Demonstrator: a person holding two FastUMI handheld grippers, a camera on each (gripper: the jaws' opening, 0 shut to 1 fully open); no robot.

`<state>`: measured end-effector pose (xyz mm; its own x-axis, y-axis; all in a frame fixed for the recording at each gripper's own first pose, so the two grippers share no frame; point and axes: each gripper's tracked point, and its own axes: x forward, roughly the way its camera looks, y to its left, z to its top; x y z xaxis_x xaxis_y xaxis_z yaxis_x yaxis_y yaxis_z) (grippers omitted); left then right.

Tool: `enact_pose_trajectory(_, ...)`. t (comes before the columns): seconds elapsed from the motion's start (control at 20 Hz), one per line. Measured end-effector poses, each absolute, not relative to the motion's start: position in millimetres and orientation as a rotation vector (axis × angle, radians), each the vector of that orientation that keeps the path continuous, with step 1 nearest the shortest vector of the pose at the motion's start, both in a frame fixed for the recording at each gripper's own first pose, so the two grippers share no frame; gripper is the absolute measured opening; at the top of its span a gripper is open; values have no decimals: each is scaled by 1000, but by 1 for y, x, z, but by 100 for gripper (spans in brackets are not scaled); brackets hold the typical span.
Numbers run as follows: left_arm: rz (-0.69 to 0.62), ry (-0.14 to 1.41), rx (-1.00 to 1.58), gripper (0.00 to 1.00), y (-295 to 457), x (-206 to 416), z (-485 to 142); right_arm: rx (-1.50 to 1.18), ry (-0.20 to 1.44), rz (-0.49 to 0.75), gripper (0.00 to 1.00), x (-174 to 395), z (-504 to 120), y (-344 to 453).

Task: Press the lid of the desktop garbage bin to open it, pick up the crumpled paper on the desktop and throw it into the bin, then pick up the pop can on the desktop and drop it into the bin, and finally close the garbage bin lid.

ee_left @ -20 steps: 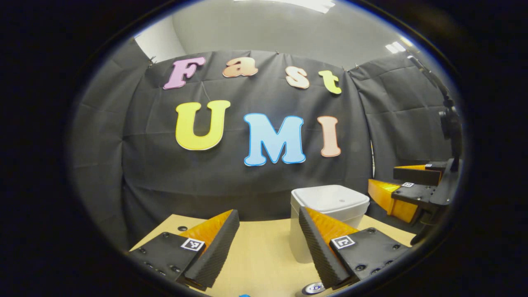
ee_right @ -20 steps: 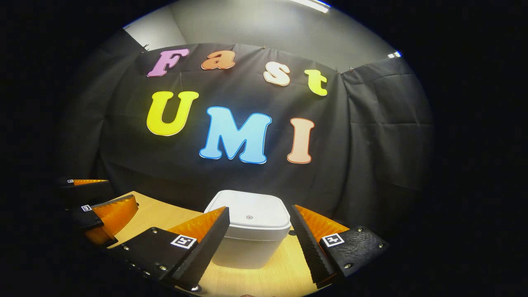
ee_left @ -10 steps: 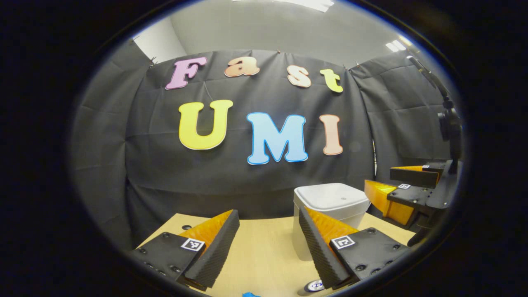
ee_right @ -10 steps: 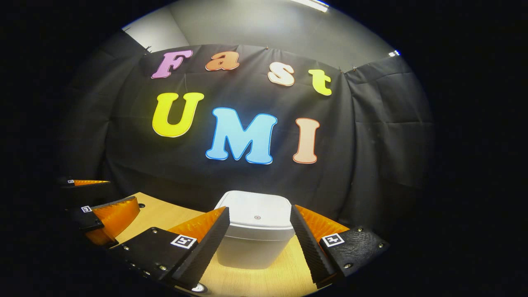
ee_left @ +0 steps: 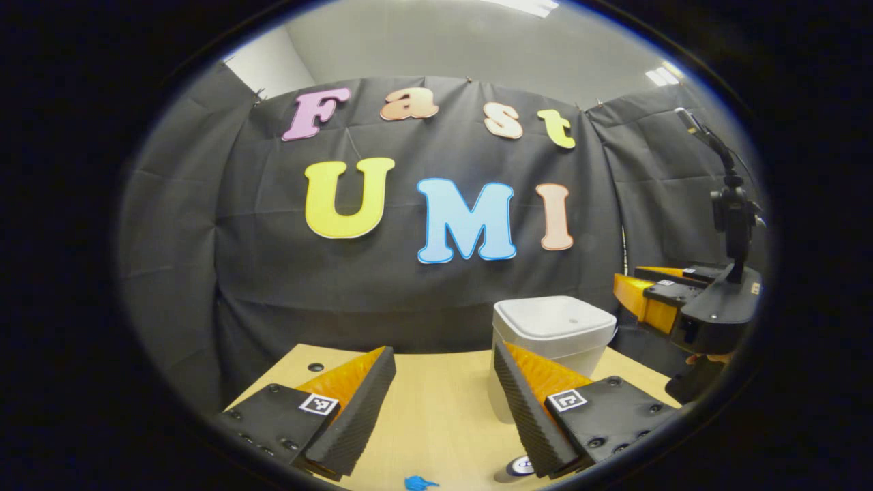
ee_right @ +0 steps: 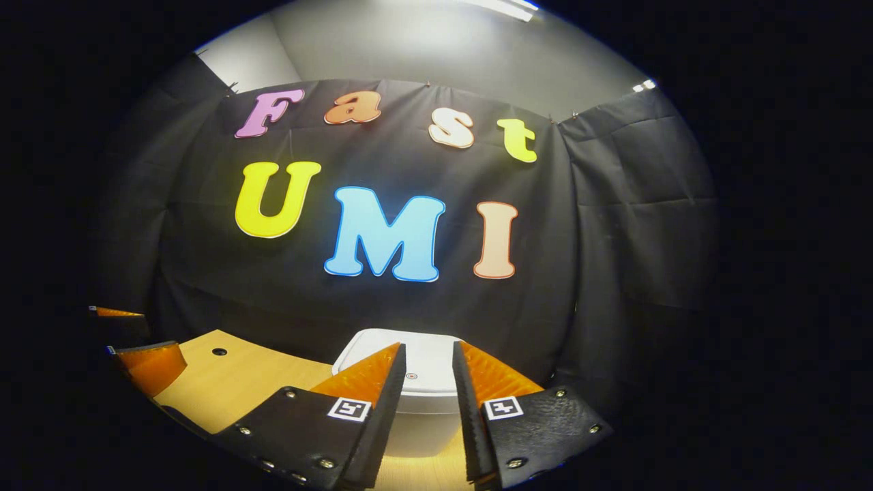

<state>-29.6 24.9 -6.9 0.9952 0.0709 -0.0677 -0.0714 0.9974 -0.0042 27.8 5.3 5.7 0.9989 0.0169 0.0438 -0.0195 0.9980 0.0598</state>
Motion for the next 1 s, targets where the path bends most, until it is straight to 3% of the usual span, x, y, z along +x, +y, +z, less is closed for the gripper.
enact_pose_trajectory(0.1,79,73,-8,96,28,-28,-7,52,-44,-21,45,46,0,1)
enact_pose_trajectory(0.2,89,69,-2,100,30,-30,-5,74,-62,-12,7,43,8,-1)
enact_pose_trajectory(0.3,93,67,2,96,32,-31,-4,89,-43,16,7,51,1,8)
enact_pose_trajectory(0.35,97,69,3,100,33,-31,-5,99,-42,39,7,54,1,13)
enact_pose_trajectory(0.45,101,66,5,96,33,-31,-4,154,-34,43,1,63,1,13)
enact_pose_trajectory(0.6,108,59,10,96,35,-31,-3,175,-6,77,2,76,-10,18)
enact_pose_trajectory(0.65,109,58,12,100,34,-30,-2,168,1,85,2,83,-14,19)
enact_pose_trajectory(0.7,111,57,14,96,33,-28,-3,160,11,95,2,89,-17,20)
enact_pose_trajectory(1.0,127,62,9,96,36,-21,-5,147,97,111,0,114,-43,23)
